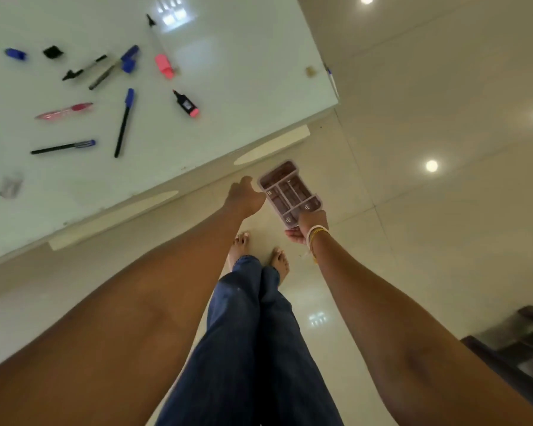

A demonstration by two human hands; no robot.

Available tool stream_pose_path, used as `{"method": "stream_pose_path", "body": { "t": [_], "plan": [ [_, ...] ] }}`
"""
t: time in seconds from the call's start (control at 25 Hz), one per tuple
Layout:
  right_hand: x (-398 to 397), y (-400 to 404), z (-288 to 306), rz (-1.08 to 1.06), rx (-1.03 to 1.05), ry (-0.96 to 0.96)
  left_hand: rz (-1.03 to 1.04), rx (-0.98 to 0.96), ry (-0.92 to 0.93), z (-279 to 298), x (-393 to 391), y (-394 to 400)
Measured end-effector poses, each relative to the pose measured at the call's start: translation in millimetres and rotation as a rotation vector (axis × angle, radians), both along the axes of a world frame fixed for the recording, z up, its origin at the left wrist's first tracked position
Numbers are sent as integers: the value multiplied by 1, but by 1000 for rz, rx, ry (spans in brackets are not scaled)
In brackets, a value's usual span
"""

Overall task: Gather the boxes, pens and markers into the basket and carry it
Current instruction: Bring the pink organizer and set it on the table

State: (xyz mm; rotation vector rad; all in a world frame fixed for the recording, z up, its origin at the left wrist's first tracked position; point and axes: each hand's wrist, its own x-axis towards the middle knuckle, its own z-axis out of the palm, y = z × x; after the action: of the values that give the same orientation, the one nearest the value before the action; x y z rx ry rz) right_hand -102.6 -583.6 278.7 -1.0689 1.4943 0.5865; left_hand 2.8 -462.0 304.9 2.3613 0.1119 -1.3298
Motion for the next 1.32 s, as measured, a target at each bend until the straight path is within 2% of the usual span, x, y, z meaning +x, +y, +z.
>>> {"method": "stream_pose_path", "body": {
  "t": [0.08, 0.28, 0.48, 0.88, 1.16, 1.32],
  "plan": [
    [7, -2, 37, 14, 1, -52, 185, -72, 43, 28, -5, 8],
    [74, -6, 81, 70, -13, -181, 142, -134, -46, 56, 26, 21],
    [167, 1, 71, 68, -1, -138, 141, -84, -52, 46, 77, 54],
    [290, 21, 59, 119, 39, -113, 403, 1, 35, 30, 152, 126],
    [300, 6, 66, 314, 65, -39, 390, -29, 35, 47, 172, 89],
    [313, -28, 62, 408, -171, 6, 331, -96, 2, 54, 179, 25]
  ]
}}
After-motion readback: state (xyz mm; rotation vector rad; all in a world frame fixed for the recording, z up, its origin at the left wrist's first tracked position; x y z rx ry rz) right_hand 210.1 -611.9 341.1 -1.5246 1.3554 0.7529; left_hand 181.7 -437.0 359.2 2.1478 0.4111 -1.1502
